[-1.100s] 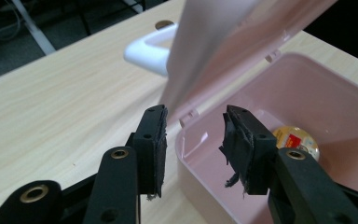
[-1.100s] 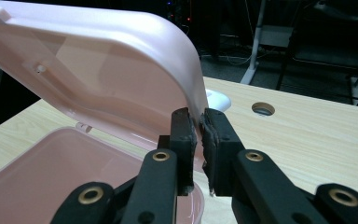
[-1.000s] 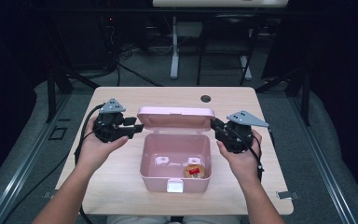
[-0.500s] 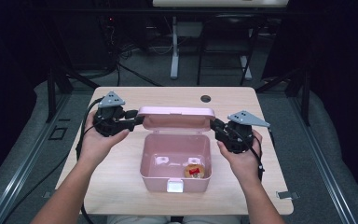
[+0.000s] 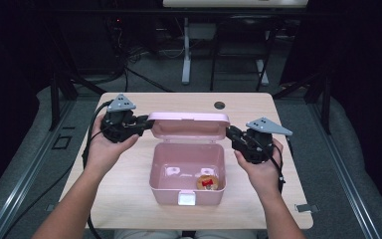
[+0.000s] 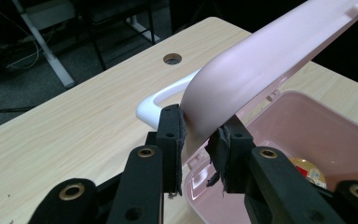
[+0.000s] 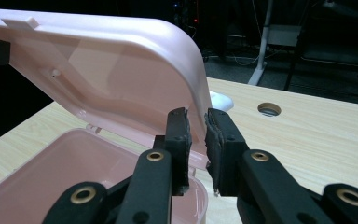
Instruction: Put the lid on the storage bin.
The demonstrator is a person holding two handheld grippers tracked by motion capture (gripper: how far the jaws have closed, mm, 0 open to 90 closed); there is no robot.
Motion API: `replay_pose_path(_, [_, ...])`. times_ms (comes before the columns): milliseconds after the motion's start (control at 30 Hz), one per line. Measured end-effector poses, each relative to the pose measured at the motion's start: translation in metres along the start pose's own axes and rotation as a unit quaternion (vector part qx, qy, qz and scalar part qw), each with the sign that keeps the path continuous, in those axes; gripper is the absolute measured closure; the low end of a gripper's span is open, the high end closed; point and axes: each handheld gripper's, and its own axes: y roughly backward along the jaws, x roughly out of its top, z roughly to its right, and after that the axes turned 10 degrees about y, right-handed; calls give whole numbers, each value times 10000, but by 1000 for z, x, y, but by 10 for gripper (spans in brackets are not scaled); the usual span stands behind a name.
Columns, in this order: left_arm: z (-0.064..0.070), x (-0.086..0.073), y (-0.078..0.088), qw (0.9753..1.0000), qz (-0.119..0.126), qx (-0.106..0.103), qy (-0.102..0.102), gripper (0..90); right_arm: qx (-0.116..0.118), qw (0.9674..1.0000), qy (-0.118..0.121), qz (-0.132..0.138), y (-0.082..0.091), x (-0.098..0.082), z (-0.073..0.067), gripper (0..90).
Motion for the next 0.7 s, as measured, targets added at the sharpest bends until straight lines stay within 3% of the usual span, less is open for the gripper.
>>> replay_pose_path(367, [0,-2,2,10000,-15,-56,13,740,-130,9999,-3,17,12,2,6,836])
replay_pose_path(700, [4,-14,11,9999,64,-132,-23,741,-194,9998,-8,1,13,2,6,837])
